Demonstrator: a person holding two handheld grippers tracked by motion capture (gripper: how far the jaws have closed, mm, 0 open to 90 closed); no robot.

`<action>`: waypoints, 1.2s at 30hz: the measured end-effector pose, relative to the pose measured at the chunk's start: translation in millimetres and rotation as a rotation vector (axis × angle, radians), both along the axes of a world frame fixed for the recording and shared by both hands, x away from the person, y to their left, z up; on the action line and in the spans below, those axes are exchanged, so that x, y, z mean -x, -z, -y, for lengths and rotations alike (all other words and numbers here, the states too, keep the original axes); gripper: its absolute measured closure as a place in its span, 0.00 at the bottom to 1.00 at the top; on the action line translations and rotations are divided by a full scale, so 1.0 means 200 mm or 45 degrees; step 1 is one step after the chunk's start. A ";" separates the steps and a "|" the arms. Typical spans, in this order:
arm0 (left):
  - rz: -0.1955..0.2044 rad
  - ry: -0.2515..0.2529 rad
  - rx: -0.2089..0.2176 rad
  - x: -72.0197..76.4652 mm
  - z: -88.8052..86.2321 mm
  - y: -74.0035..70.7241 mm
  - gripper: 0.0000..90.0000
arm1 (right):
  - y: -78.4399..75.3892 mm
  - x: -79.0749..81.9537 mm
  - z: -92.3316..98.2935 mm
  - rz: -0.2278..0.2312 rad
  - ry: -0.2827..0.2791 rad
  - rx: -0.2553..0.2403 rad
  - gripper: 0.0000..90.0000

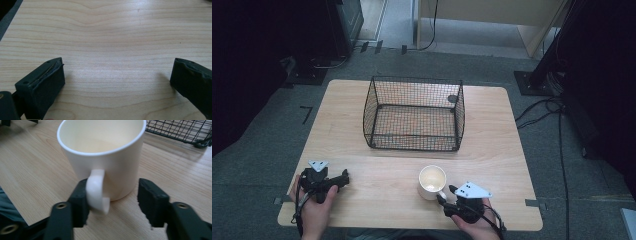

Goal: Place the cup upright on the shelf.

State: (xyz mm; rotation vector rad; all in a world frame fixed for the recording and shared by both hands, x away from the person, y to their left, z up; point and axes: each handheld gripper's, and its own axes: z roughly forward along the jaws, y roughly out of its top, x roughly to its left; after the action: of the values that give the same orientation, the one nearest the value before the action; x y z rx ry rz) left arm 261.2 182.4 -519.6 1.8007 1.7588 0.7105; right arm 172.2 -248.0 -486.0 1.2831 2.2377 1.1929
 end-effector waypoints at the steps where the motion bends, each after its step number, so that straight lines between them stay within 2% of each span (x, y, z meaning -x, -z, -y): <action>1: 0.000 0.002 0.000 0.00 0.00 0.00 0.00 | 0.00 0.00 0.01 -0.006 0.000 -0.018 0.61; 6: 0.001 0.003 -0.001 0.00 0.00 0.00 0.00 | 0.00 -0.01 0.04 0.004 -0.034 -0.043 0.85; 9: 0.001 0.004 -0.001 0.00 0.00 0.00 0.00 | 0.00 -0.01 0.04 0.001 -0.052 -0.042 0.86; 11: 0.001 0.004 -0.001 0.00 0.00 0.00 0.00 | -0.01 -0.01 0.03 0.030 -0.059 -0.012 0.89; 13: 0.001 0.004 -0.001 0.00 0.00 0.00 0.00 | -0.01 -0.01 0.03 0.039 -0.054 -0.024 0.89; 14: 0.001 0.005 -0.001 0.00 0.00 0.00 0.00 | -0.02 -0.01 0.03 0.062 -0.052 -0.019 0.89; 24: 0.001 0.005 -0.001 0.00 0.00 0.00 0.00 | -0.08 -0.03 0.05 0.092 -0.048 -0.038 0.90; 34: 0.001 0.005 -0.001 0.00 0.00 0.00 0.00 | -0.19 -0.07 0.03 0.151 -0.066 -0.058 0.90; 36: 0.001 0.005 -0.001 0.00 0.00 0.00 0.00 | -0.24 -0.09 0.02 0.175 -0.074 -0.069 0.90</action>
State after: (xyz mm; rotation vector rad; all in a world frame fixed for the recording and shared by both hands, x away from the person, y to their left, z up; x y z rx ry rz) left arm 261.2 182.3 -519.6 1.8034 1.7546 0.7103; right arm 191.0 -252.9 -438.6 1.1262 2.1713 1.3286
